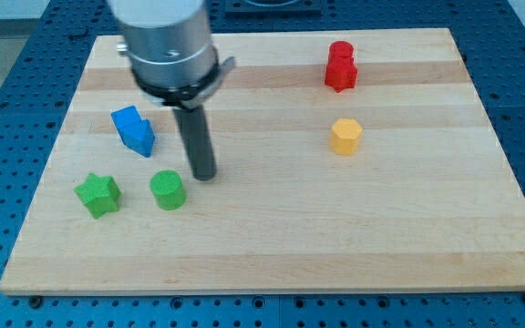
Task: Slide green circle to the right side of the green star
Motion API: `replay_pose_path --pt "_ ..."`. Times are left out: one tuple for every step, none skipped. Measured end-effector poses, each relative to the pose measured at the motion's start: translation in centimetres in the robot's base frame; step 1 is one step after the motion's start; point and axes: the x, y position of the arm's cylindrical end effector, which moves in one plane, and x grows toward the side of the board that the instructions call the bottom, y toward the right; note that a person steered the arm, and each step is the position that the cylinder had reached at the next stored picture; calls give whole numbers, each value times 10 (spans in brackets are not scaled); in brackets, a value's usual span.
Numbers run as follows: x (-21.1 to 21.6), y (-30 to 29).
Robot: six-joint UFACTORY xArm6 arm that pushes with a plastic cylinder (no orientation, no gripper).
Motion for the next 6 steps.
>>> replay_pose_path --pt "12 11" --pt "14 4" --pt "14 -11" --pt "14 -29" --pt "15 -48" --pt "19 -68"
